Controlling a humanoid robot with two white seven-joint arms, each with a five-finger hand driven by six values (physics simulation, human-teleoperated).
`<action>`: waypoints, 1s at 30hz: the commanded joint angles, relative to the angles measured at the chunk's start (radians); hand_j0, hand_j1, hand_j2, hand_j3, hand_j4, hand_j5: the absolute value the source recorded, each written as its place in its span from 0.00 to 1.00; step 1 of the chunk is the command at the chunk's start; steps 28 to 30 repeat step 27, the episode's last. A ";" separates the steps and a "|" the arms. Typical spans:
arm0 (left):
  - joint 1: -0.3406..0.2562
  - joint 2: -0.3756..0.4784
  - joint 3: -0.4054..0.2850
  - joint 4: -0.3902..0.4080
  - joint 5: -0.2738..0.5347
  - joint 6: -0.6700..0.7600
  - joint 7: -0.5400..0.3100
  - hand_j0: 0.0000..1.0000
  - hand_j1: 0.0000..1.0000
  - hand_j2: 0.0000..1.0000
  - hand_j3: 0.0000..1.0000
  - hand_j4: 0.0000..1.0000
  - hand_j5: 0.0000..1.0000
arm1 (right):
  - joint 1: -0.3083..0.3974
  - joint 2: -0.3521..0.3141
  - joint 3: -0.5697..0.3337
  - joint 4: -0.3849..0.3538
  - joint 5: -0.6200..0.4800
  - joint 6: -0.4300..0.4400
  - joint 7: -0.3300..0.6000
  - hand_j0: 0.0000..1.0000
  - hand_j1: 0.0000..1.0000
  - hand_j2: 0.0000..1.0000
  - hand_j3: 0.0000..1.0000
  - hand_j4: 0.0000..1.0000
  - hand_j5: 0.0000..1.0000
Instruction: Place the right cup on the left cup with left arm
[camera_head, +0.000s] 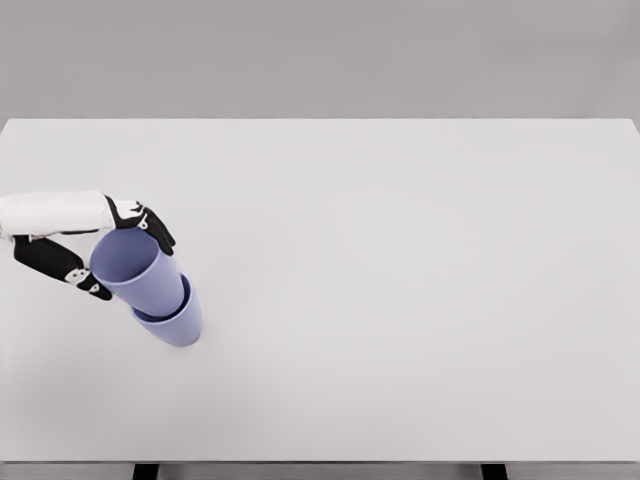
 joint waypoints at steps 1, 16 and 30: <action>0.000 -0.002 0.004 0.002 0.004 0.003 0.000 0.54 0.54 0.54 0.54 0.54 0.54 | 0.000 0.000 0.000 0.000 0.000 0.000 0.000 1.00 1.00 1.00 1.00 1.00 1.00; 0.008 0.004 0.014 -0.001 0.004 0.003 0.000 1.00 1.00 1.00 1.00 1.00 1.00 | 0.000 0.000 0.000 0.000 0.000 0.000 0.000 1.00 1.00 1.00 1.00 1.00 1.00; -0.110 -0.261 0.124 0.050 0.010 0.003 0.000 1.00 1.00 1.00 1.00 1.00 1.00 | 0.000 0.000 0.000 0.000 0.000 0.000 0.000 1.00 1.00 1.00 1.00 1.00 1.00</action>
